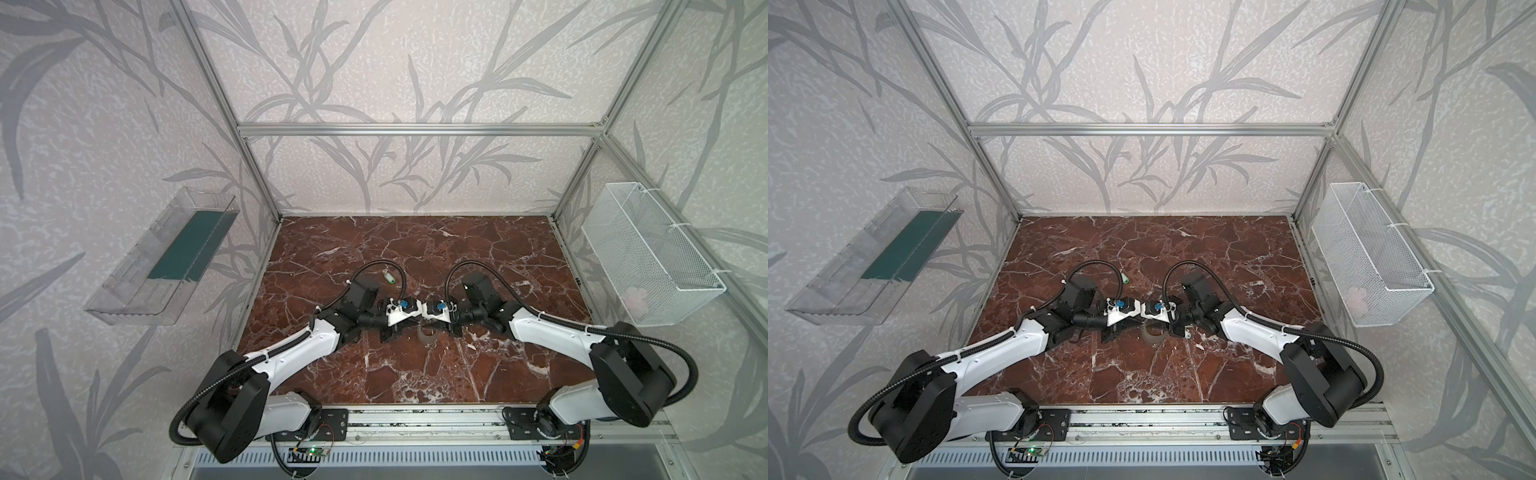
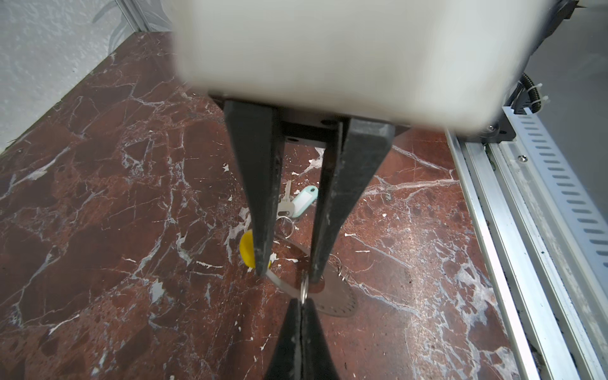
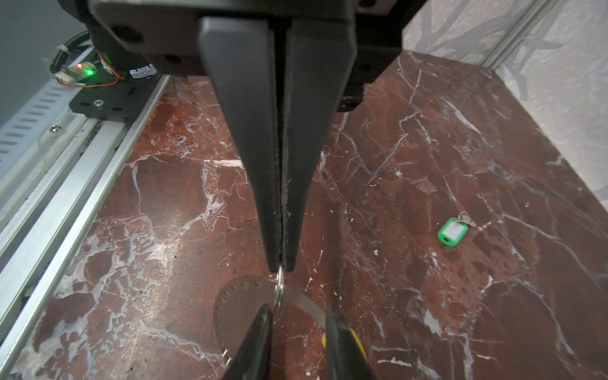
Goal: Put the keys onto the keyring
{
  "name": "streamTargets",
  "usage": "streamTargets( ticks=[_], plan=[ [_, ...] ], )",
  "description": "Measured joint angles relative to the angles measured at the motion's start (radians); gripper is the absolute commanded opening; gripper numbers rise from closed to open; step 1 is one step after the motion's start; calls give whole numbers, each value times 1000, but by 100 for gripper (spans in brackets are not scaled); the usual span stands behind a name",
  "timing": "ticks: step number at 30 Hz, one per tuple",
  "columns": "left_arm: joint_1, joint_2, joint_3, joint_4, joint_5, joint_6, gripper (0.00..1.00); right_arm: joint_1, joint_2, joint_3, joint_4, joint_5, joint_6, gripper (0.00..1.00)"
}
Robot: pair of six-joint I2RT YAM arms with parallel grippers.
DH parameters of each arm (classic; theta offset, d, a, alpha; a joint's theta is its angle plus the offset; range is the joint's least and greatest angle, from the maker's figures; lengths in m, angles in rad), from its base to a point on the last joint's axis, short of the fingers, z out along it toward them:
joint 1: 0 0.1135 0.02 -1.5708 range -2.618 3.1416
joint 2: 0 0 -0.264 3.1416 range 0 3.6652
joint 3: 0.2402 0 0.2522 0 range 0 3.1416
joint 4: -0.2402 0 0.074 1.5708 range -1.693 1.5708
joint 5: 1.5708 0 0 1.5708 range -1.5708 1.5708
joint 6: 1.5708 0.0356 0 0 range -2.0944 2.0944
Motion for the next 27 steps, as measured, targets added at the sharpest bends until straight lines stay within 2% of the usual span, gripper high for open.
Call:
streamTargets(
  ticks=[11, 14, 20, 27],
  plan=[
    [-48, -32, 175, -205, -124, 24, 0, -3, -126, -71, 144, 42, 134, 32],
    [-62, -32, 203, -248, -148, 40, 0, -3, -128, -71, 193, 45, 174, 30],
    [-82, -32, 241, -305, -197, 77, 0, -3, -128, -80, 245, 43, 225, 16],
    [-99, -31, 267, -339, -225, 102, 0, -3, -128, -84, 260, 19, 249, 16]
  ],
)
